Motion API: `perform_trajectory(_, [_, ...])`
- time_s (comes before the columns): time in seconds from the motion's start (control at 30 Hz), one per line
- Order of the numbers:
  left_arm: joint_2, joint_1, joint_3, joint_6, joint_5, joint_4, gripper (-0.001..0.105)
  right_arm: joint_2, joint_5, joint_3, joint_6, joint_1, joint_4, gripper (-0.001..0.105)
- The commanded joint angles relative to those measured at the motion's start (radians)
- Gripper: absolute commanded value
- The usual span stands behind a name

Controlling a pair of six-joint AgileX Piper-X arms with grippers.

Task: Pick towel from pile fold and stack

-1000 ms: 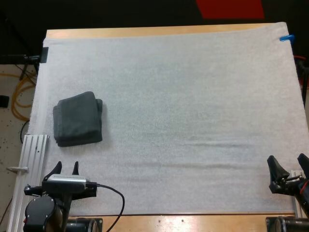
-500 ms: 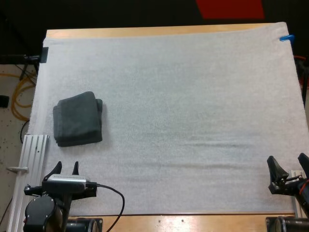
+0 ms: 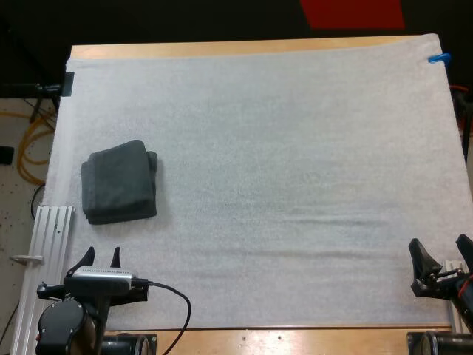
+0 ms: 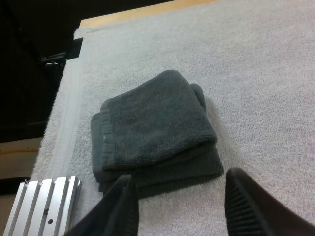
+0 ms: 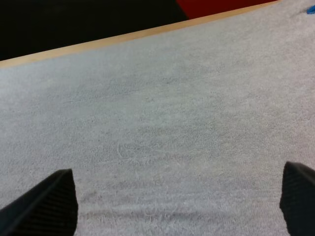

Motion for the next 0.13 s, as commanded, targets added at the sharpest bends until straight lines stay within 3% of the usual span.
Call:
perform_trajectory(0.0, [-0.14, 0.0, -0.005, -0.012, 0.006, -0.017, 0.039, -0.039, -0.004, -0.002, -0.011, 0.001, -0.001, 0.081])
perform_trajectory(0.1, [-0.14, 0.0, -0.005, -0.012, 0.006, -0.017, 0.039, -0.039, -0.004, -0.002, -0.011, 0.001, -0.001, 0.081])
